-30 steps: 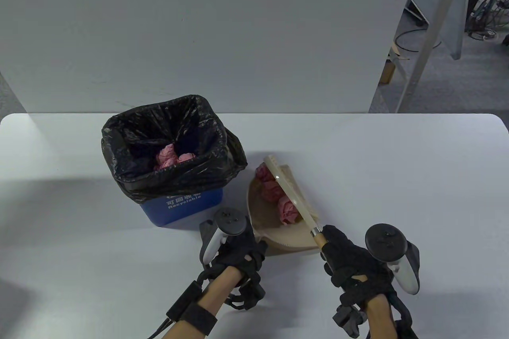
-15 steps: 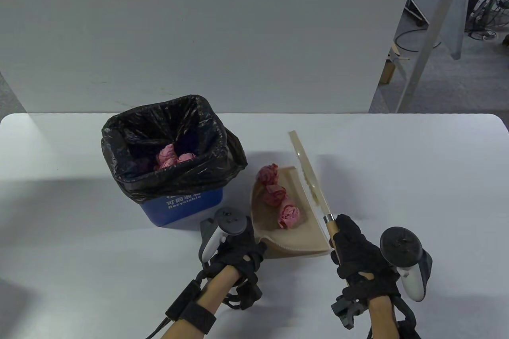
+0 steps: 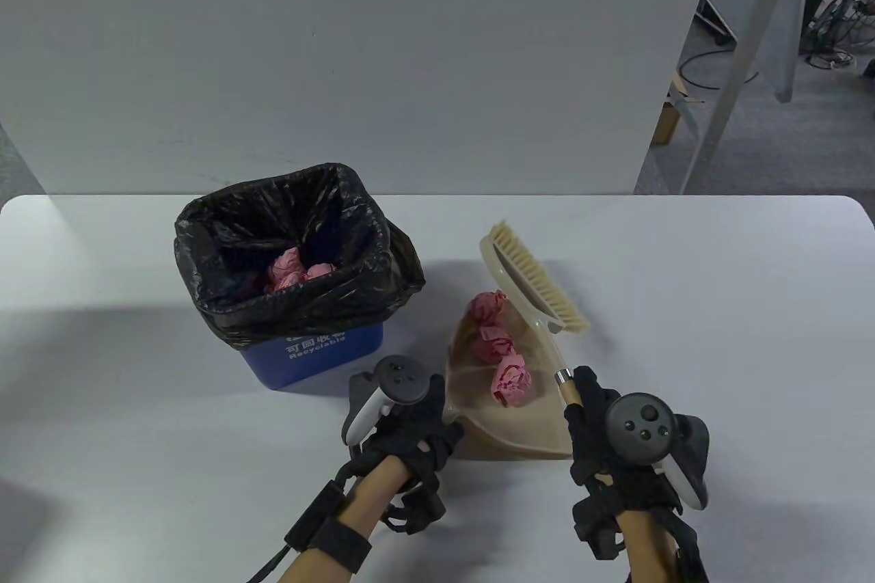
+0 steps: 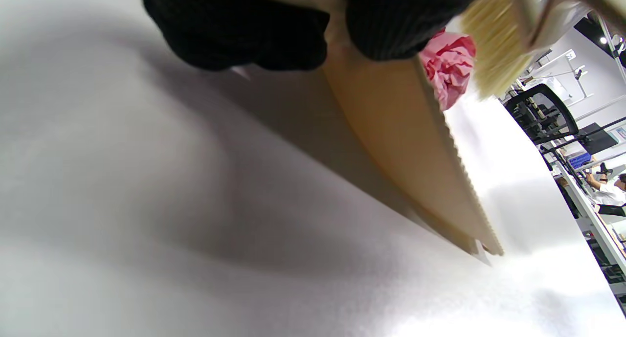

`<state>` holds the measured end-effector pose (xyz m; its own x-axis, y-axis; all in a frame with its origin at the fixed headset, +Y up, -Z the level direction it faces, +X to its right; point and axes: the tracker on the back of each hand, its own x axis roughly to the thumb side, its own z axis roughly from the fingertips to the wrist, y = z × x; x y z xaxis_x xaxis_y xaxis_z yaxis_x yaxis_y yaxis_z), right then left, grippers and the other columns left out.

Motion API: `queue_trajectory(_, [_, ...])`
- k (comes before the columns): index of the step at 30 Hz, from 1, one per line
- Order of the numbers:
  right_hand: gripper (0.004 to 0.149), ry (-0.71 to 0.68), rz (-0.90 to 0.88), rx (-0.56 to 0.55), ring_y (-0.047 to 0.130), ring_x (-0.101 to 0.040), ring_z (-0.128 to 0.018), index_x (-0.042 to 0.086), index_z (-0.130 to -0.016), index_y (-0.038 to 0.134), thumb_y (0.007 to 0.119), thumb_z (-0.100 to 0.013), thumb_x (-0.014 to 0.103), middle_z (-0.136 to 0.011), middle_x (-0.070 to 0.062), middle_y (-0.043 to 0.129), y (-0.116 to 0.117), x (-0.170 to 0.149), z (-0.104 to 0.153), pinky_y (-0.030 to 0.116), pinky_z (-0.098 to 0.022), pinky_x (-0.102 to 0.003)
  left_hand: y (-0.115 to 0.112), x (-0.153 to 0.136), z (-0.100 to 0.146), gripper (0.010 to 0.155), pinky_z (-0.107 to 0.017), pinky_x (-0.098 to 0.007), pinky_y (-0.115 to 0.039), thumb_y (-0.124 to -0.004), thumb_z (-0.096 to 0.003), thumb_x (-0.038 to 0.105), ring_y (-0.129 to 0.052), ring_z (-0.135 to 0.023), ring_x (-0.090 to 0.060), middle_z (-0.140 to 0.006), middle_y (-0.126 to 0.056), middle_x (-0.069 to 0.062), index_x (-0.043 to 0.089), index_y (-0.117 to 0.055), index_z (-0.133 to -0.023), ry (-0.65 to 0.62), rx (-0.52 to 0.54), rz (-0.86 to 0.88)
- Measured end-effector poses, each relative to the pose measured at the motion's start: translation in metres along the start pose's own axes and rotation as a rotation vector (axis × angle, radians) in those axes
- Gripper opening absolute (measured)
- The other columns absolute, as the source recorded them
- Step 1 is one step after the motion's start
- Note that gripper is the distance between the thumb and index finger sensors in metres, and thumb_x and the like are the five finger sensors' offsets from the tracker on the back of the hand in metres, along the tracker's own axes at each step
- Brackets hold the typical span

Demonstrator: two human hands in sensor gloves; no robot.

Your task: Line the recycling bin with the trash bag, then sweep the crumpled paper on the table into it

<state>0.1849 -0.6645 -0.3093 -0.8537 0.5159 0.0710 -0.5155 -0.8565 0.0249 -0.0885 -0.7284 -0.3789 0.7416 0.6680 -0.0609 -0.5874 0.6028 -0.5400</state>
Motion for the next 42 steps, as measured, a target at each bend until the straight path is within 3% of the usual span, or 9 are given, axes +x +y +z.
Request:
queue_trajectory(4, [0.057, -0.022, -0.065, 0.130, 0.090, -0.032, -0.059, 0.004, -0.112, 0.043, 0.059, -0.063, 0.028, -0.095, -0.028, 0.072, 0.005, -0.001, -0.003, 0.083, -0.042, -0.046, 0.005, -0.002, 0.000, 0.082, -0.052, -0.043, -0.085, -0.074, -0.0597, 0.031, -0.083, -0.081, -0.027, -0.113, -0.050, -0.021, 0.010, -0.019, -0.117, -0.006, 0.016, 0.014])
queue_trajectory(10, [0.057, -0.091, -0.282, 0.199, 0.090, -0.033, -0.058, 0.003, -0.112, 0.043, 0.059, -0.064, 0.028, -0.094, -0.028, 0.072, -0.003, -0.002, 0.000, 0.083, -0.041, -0.047, 0.010, -0.007, 0.000, 0.082, -0.051, -0.043, -0.085, -0.075, -0.0596, 0.031, -0.084, -0.080, -0.027, -0.113, -0.051, -0.021, 0.009, -0.019, -0.116, 0.008, 0.053, 0.035])
queue_trajectory(16, [0.057, -0.115, -0.288, 0.268, 0.090, -0.032, -0.058, 0.003, -0.112, 0.043, 0.058, -0.064, 0.028, -0.094, -0.028, 0.073, -0.004, -0.002, 0.001, 0.083, -0.041, -0.046, 0.012, -0.008, 0.000, 0.082, -0.051, -0.043, -0.085, -0.074, -0.0596, 0.031, -0.084, -0.080, -0.026, -0.113, -0.052, -0.021, 0.008, -0.019, -0.116, 0.018, 0.072, 0.032])
queue_trajectory(19, [0.056, -0.105, -0.274, 0.252, 0.090, -0.032, -0.058, 0.003, -0.112, 0.044, 0.059, -0.064, 0.028, -0.094, -0.028, 0.073, -0.008, -0.004, 0.002, 0.083, -0.042, -0.046, 0.012, -0.008, 0.000, 0.082, -0.051, -0.043, -0.085, -0.074, -0.0596, 0.032, -0.084, -0.080, -0.026, -0.112, -0.052, -0.021, 0.008, -0.020, -0.116, 0.019, 0.080, 0.028])
queue_trajectory(26, [0.057, -0.154, -0.373, 0.094, 0.090, -0.031, -0.058, 0.003, -0.112, 0.042, 0.058, -0.064, 0.028, -0.094, -0.028, 0.072, -0.011, -0.002, 0.003, 0.084, -0.041, -0.045, 0.010, -0.006, -0.001, 0.081, -0.051, -0.042, -0.085, -0.074, -0.0598, 0.032, -0.084, -0.080, -0.026, -0.112, -0.052, -0.021, 0.008, -0.020, -0.116, 0.019, 0.089, -0.007])
queue_trajectory(33, [0.057, -0.245, -0.551, 0.169, 0.091, -0.031, -0.057, 0.002, -0.112, 0.042, 0.057, -0.063, 0.028, -0.094, -0.028, 0.072, 0.000, 0.009, 0.001, 0.085, -0.040, -0.045, 0.009, -0.005, -0.001, 0.082, -0.051, -0.042, -0.085, -0.073, -0.0598, 0.032, -0.084, -0.080, -0.026, -0.112, -0.052, -0.021, 0.008, -0.020, -0.116, 0.018, 0.081, -0.016])
queue_trajectory(37, [0.057, -0.202, -0.593, 0.224, 0.091, -0.031, -0.058, 0.002, -0.112, 0.041, 0.057, -0.063, 0.028, -0.094, -0.028, 0.072, 0.008, 0.008, -0.002, 0.085, -0.040, -0.045, 0.008, -0.005, -0.002, 0.081, -0.051, -0.043, -0.085, -0.073, -0.0598, 0.032, -0.084, -0.080, -0.026, -0.112, -0.052, -0.021, 0.008, -0.020, -0.116, 0.020, 0.079, -0.015])
queue_trajectory(42, [0.057, -0.116, -0.504, 0.196, 0.091, -0.031, -0.058, 0.001, -0.112, 0.041, 0.057, -0.064, 0.028, -0.094, -0.028, 0.072, 0.005, 0.003, -0.001, 0.085, -0.041, -0.045, 0.008, -0.005, -0.002, 0.081, -0.051, -0.043, -0.086, -0.074, -0.0597, 0.032, -0.085, -0.080, -0.026, -0.112, -0.053, -0.021, 0.008, -0.020, -0.116, 0.020, 0.082, -0.017])
